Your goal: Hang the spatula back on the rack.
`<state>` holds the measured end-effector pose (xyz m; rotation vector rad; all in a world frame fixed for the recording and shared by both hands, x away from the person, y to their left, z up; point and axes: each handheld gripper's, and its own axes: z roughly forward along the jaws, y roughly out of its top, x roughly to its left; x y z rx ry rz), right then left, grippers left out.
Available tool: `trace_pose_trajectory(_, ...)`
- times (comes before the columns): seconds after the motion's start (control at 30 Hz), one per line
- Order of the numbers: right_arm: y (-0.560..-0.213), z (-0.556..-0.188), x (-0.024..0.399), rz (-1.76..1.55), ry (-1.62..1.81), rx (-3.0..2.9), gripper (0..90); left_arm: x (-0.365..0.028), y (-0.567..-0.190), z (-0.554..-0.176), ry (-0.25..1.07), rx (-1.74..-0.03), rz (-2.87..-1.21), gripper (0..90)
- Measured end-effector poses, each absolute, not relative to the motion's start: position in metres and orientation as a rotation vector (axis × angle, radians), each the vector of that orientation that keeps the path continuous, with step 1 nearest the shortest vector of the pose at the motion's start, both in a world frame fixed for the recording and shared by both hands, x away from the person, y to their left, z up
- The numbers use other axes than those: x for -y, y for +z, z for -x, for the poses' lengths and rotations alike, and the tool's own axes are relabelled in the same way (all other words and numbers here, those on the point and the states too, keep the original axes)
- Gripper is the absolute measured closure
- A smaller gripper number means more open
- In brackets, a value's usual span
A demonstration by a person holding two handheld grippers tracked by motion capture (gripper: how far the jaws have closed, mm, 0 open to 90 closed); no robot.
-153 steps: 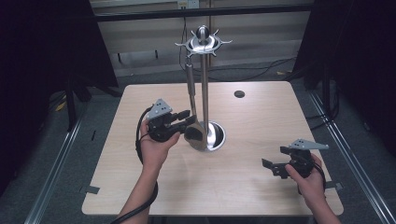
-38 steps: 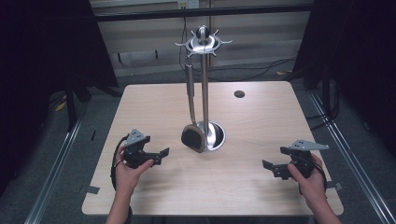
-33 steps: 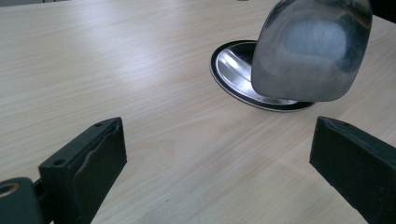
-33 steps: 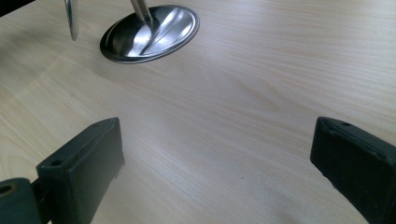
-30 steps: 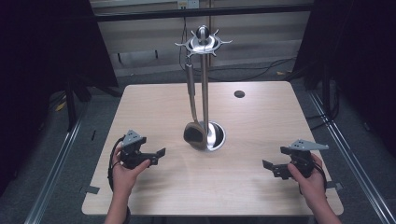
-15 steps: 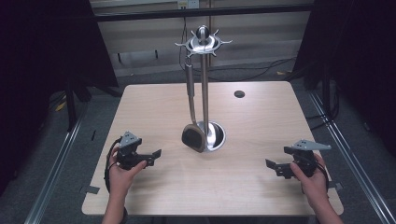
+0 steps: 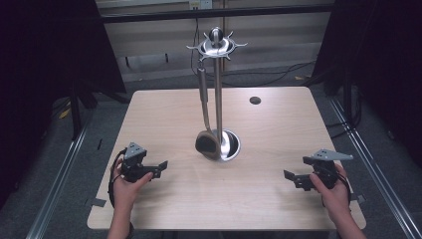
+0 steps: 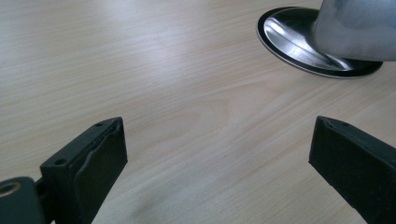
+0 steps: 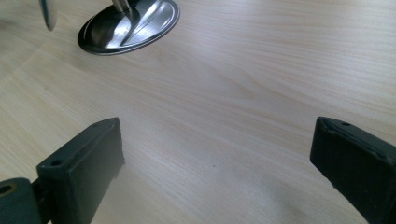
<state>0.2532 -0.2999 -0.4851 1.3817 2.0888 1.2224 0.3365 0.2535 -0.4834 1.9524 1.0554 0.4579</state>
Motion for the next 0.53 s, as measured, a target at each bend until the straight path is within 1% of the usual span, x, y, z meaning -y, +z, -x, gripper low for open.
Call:
trace_pose_trajectory(0.4, -0.4825, -0.2534, 0.2990, -1.372, 1.229, -2.083, 2.4, -0.2596, -0.4863, -0.3346, 0.453, -1.098, -1.935, 4.1)
trace_pose_trajectory(0.53, -0.4816, -0.2532, 0.2960, -1.362, 1.233, -2.086, 2.3, -0.2580, -0.4849, -0.3334, 0.451, -1.088, -1.944, 4.1)
